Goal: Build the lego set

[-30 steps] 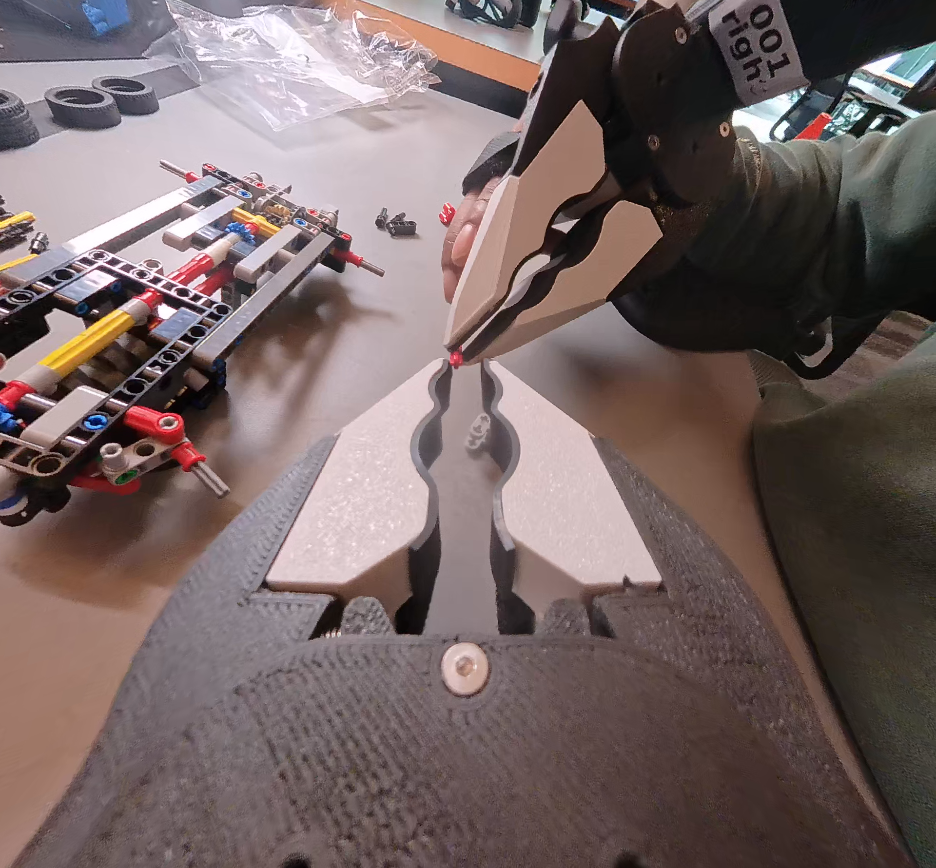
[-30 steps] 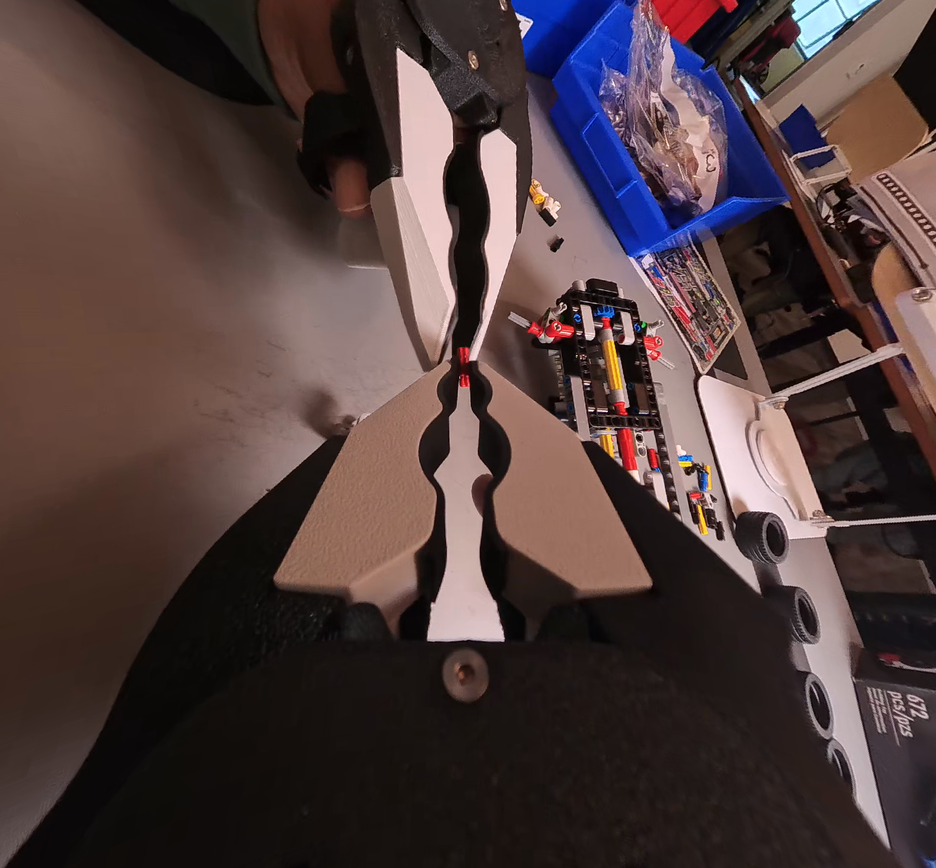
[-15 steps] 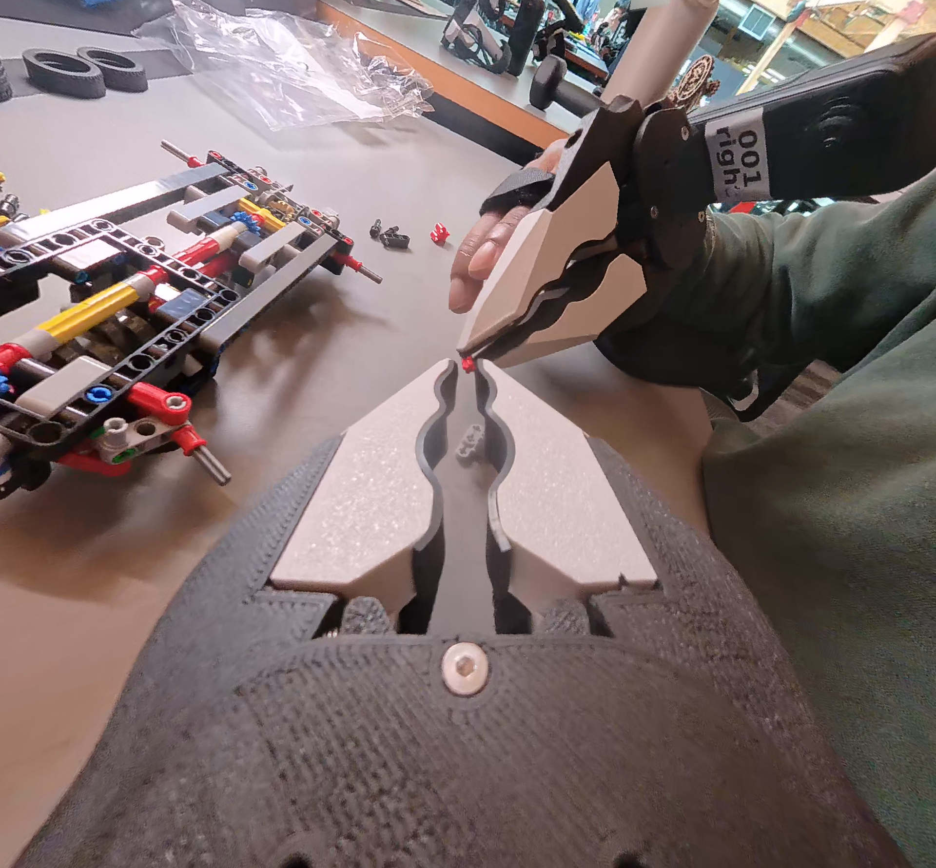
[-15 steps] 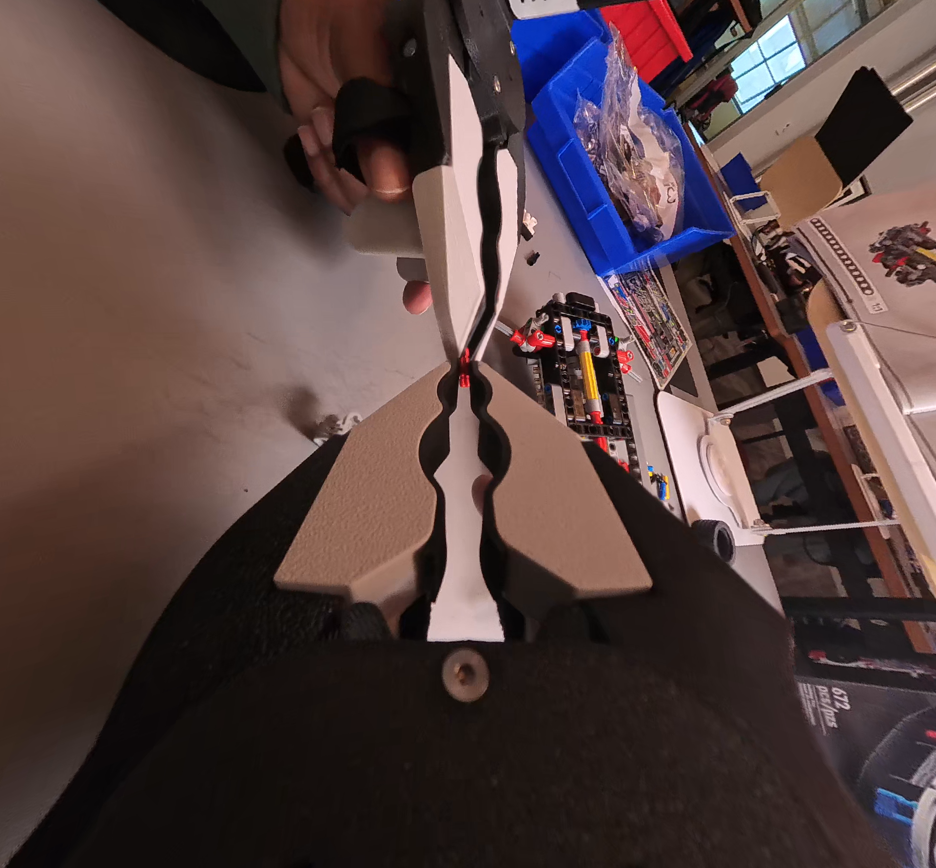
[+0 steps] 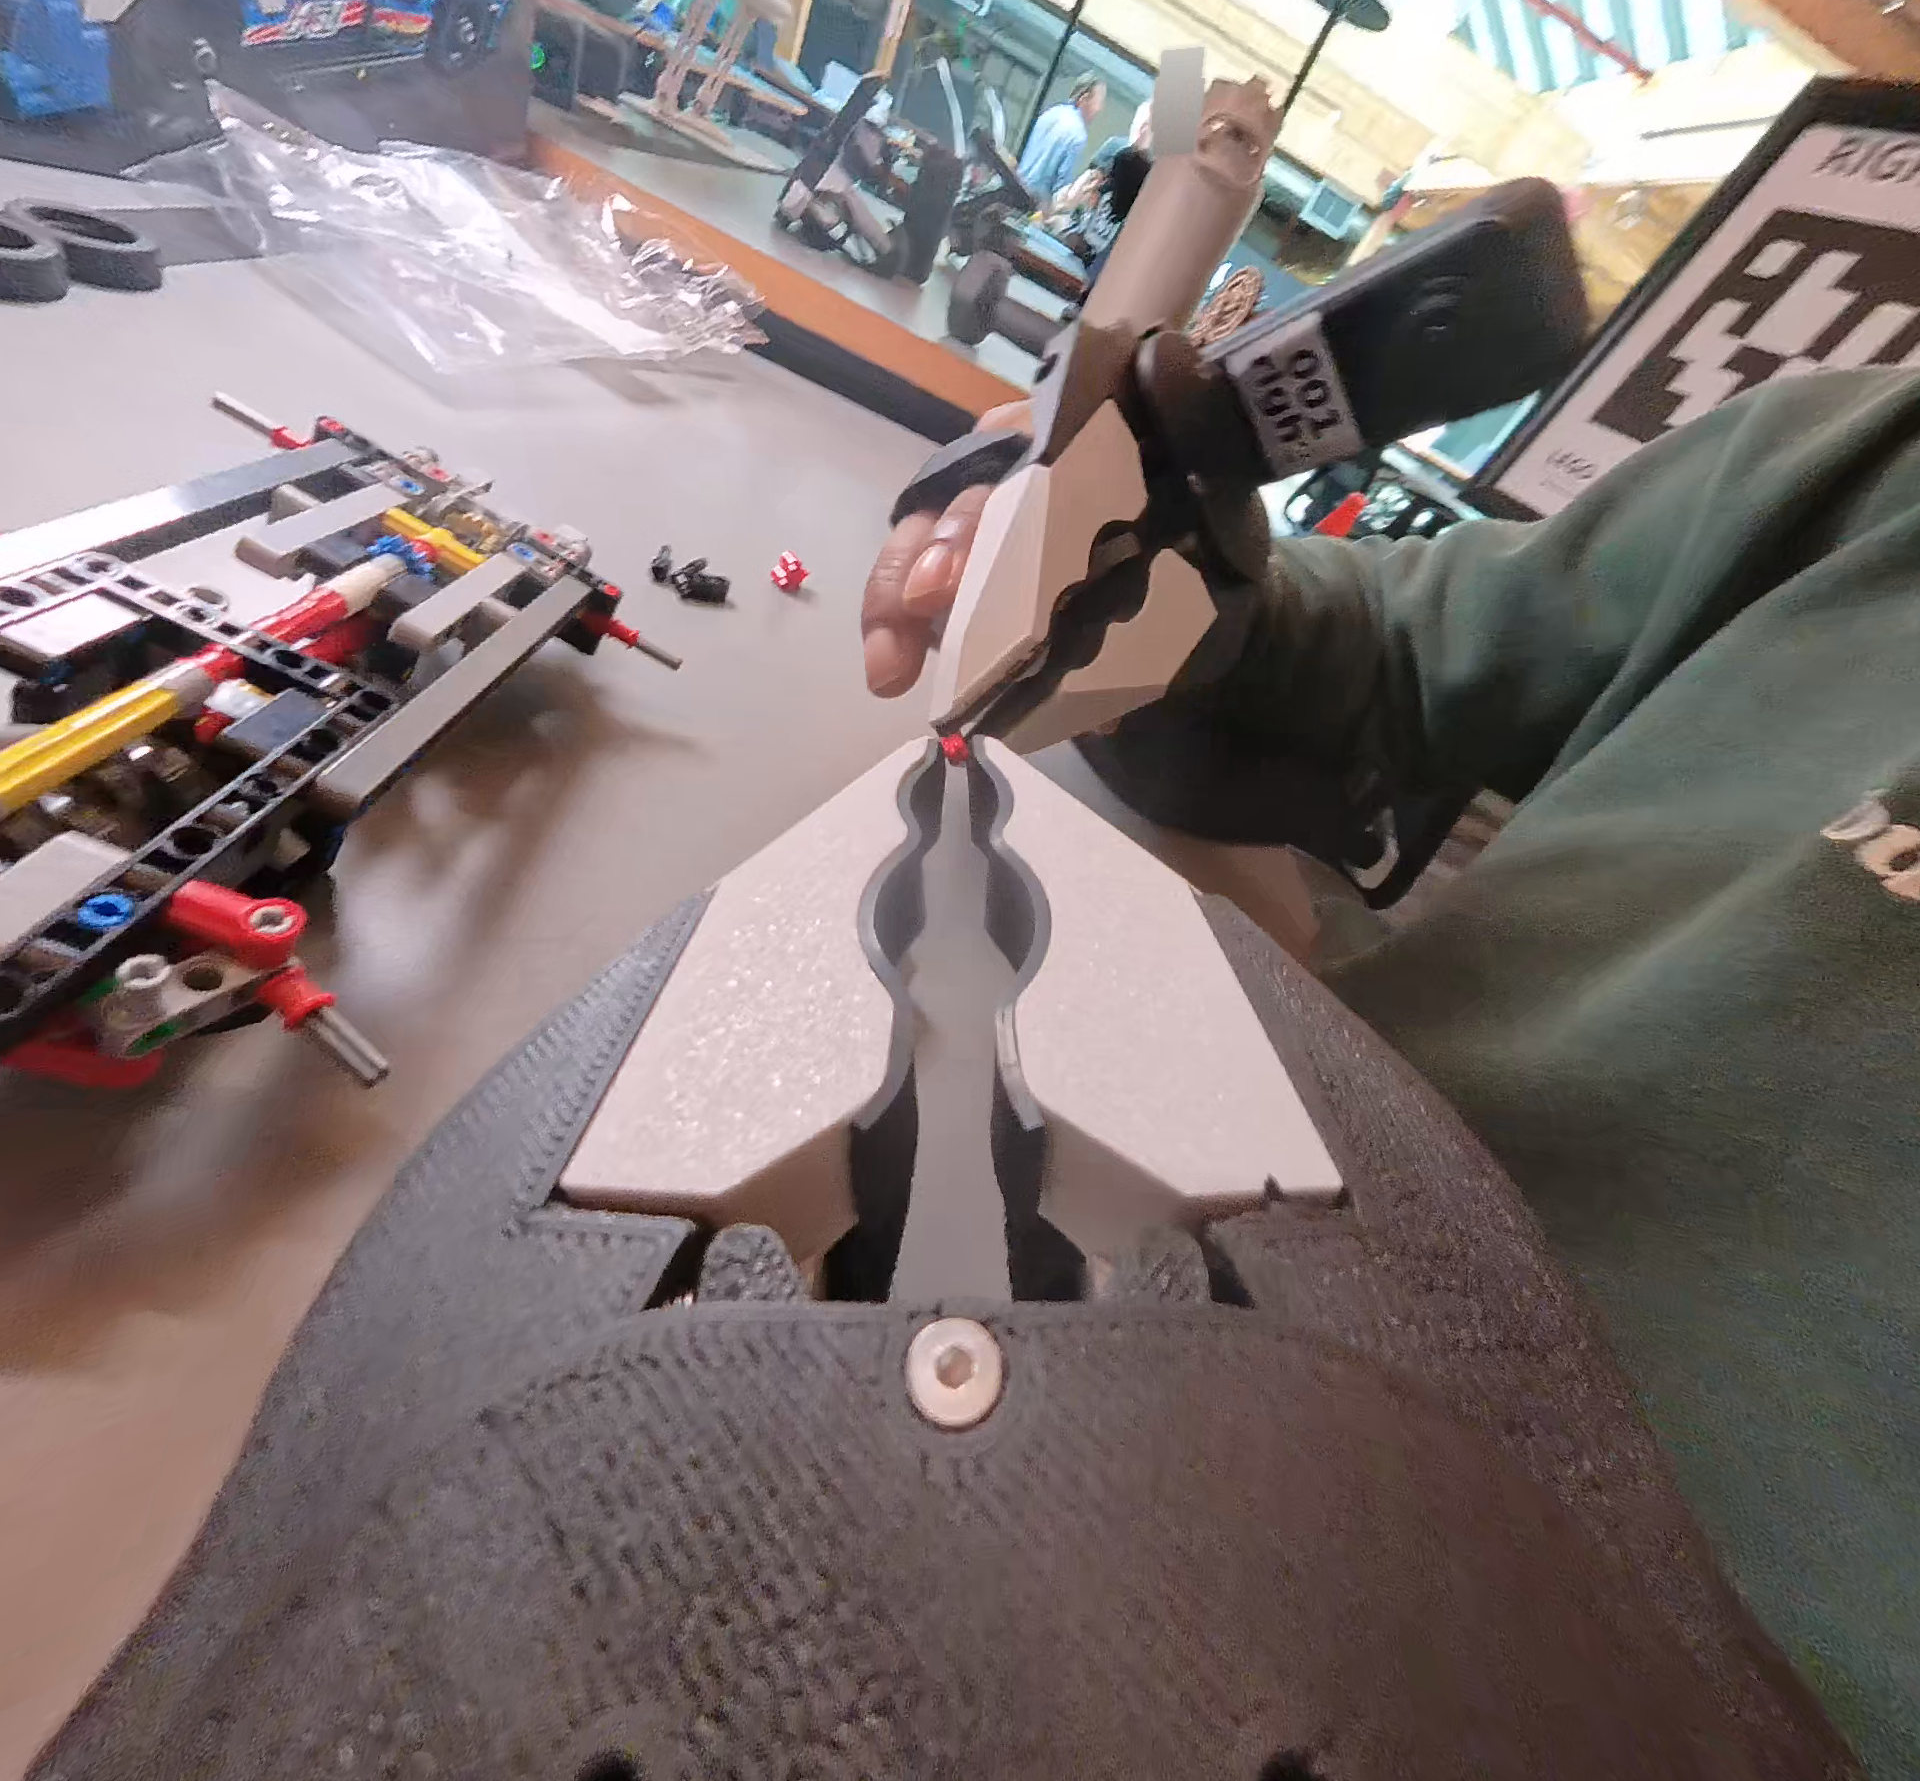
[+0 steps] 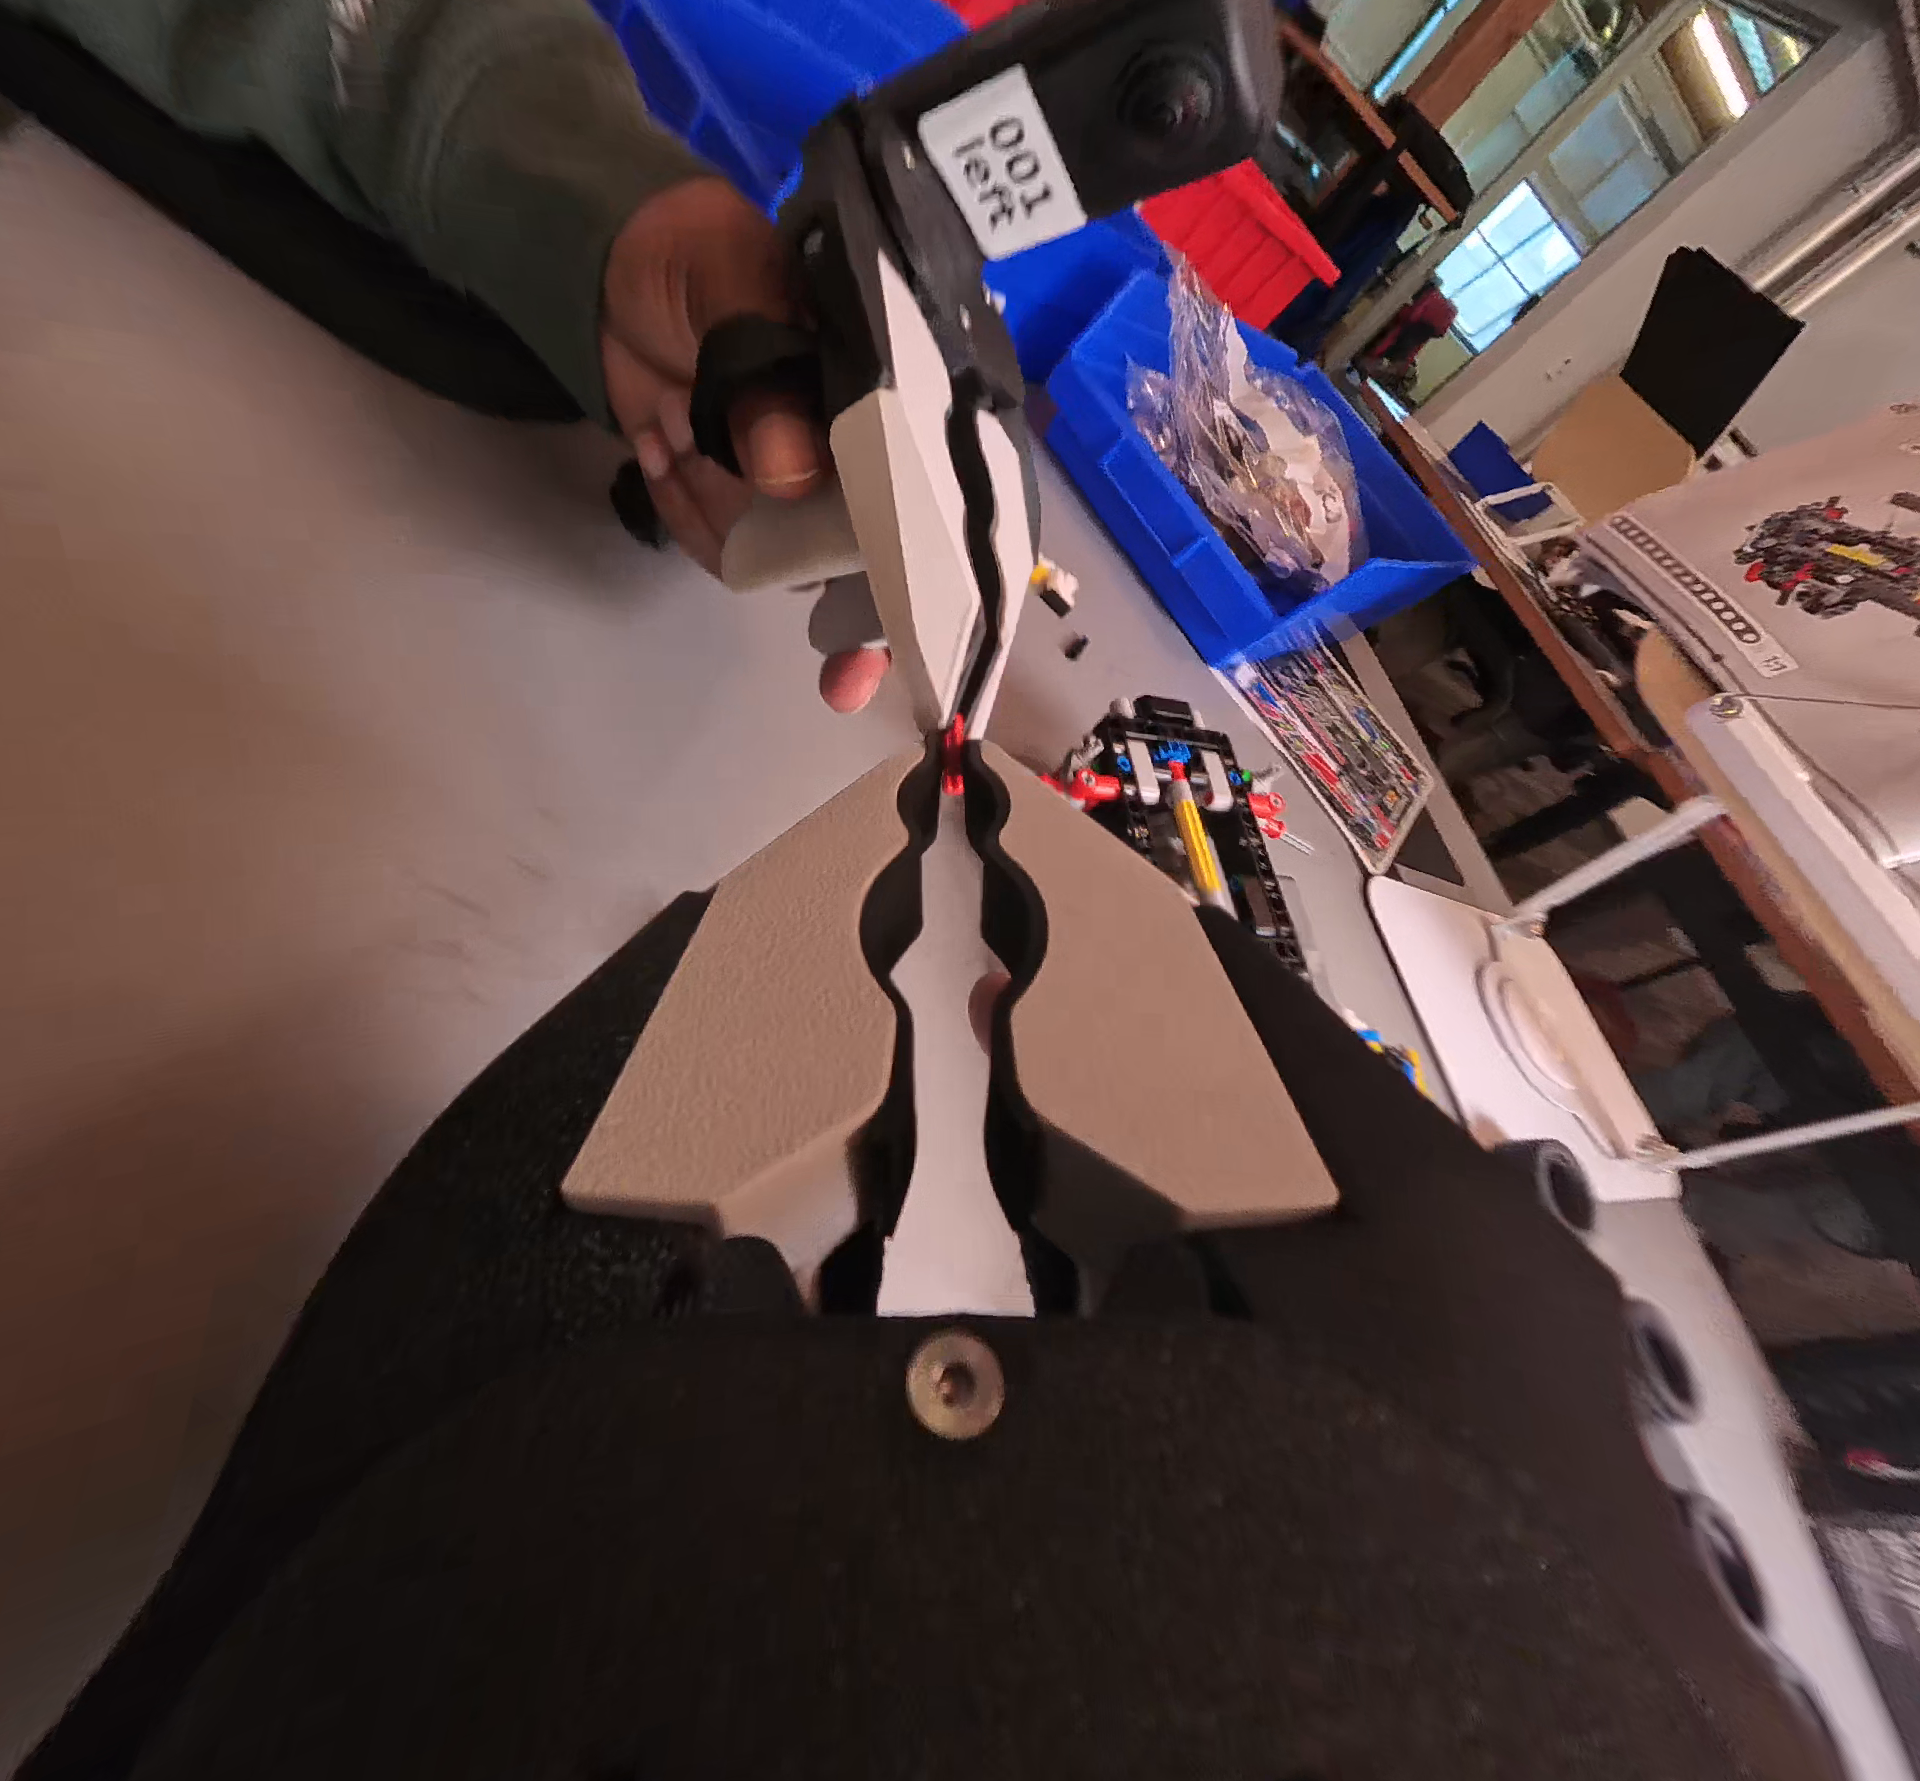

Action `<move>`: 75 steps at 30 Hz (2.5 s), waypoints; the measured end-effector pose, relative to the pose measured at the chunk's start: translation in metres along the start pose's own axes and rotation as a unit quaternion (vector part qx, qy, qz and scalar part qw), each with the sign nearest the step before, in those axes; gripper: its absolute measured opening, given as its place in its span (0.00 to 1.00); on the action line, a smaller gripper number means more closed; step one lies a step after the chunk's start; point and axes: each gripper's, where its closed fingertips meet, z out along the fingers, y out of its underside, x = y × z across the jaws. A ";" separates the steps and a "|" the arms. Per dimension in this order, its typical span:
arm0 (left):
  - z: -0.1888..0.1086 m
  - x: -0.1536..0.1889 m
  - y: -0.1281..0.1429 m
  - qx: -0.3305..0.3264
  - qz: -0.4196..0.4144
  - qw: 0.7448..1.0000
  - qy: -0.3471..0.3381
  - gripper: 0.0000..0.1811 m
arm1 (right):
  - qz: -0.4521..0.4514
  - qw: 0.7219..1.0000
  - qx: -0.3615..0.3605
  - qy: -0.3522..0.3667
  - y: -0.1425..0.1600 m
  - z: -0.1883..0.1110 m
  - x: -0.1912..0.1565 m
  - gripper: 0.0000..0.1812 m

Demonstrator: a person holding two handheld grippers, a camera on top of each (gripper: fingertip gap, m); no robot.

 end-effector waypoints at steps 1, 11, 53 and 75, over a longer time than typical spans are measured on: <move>-0.001 0.004 -0.003 0.008 -0.001 1.000 0.015 0.01 | 0.021 1.000 0.019 -0.009 -0.005 -0.002 0.000 0.00; -0.005 0.031 -0.016 0.048 0.022 0.995 0.086 0.01 | 0.153 0.977 0.125 -0.074 -0.035 -0.016 -0.003 0.00; -0.005 0.023 -0.011 0.032 0.040 0.997 0.056 0.08 | 0.172 0.975 0.081 -0.117 -0.024 -0.019 -0.008 0.01; 0.028 -0.021 0.084 -0.277 0.245 0.928 -0.042 0.03 | 0.173 0.955 -0.134 -0.198 0.058 -0.014 -0.044 0.01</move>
